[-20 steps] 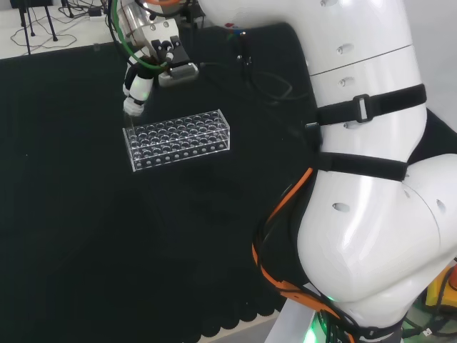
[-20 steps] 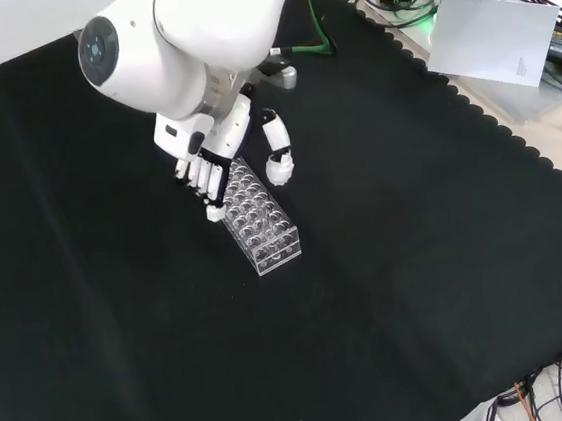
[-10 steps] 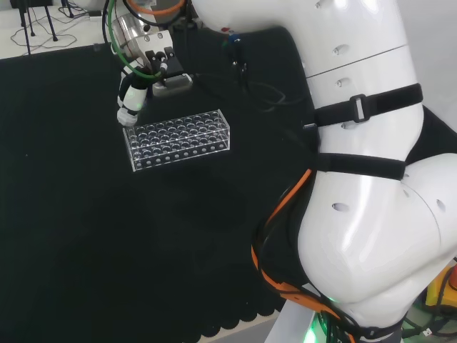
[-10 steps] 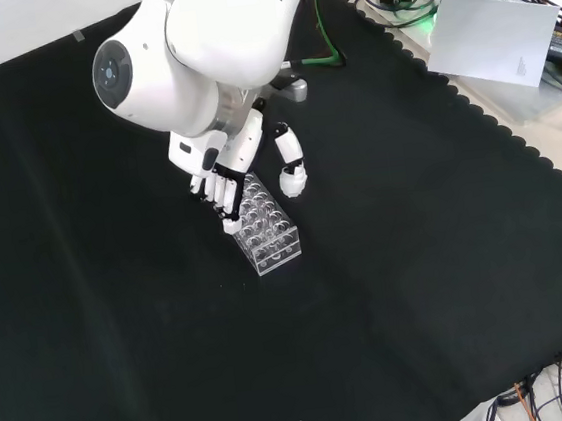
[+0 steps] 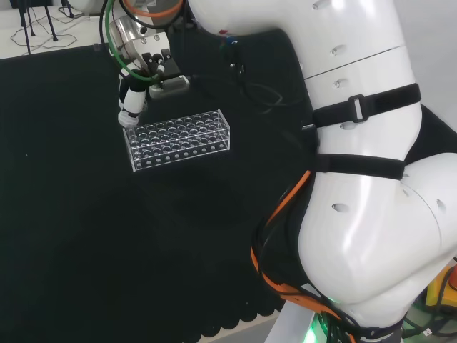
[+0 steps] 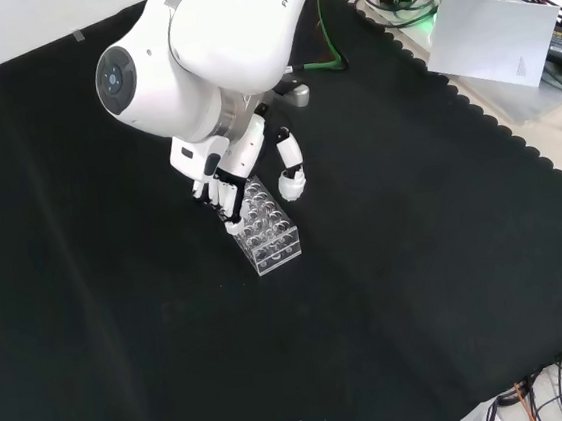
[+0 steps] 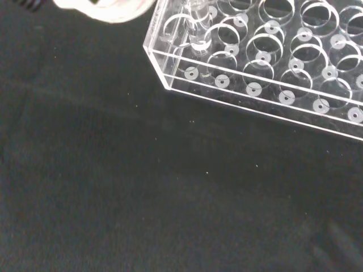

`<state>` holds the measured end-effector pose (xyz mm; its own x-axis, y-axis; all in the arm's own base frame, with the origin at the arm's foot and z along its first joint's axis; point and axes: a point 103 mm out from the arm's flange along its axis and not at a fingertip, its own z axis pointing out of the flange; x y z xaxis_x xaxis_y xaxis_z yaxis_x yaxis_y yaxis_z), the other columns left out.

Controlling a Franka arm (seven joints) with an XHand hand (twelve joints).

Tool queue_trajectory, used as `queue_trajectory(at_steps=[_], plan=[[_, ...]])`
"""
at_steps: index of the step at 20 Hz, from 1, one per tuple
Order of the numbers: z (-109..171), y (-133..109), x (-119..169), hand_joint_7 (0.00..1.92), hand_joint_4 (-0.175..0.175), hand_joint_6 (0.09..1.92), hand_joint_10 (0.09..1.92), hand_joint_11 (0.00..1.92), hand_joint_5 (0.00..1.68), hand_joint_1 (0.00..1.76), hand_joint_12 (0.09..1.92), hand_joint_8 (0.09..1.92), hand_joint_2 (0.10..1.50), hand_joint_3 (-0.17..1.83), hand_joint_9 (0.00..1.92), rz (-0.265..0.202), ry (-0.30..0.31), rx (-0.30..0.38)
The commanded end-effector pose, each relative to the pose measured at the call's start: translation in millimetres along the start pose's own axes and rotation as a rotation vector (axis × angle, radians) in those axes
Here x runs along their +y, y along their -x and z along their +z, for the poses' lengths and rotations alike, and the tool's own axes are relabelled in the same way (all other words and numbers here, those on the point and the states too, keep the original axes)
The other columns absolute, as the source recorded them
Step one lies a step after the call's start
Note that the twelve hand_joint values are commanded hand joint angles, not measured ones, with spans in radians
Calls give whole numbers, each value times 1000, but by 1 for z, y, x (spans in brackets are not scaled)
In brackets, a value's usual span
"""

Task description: Pick up the test tube.

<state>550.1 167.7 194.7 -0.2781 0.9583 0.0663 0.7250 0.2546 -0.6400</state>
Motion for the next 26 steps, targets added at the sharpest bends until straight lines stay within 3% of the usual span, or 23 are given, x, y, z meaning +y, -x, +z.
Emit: queue_trajectory(at_steps=[1,10,19,26], plan=[[0,-9,11,690,-147,656,898,140,396,849,1487,915,706,606,525,10,16,0],[-6,-14,19,794,-169,829,889,181,455,909,1479,921,675,653,598,27,25,-22],[-8,-13,24,1120,-175,931,805,438,636,1014,1411,880,626,735,1016,68,42,-23],[-6,-12,28,1197,-175,942,838,558,677,1044,1382,881,608,755,1134,76,52,-1]])
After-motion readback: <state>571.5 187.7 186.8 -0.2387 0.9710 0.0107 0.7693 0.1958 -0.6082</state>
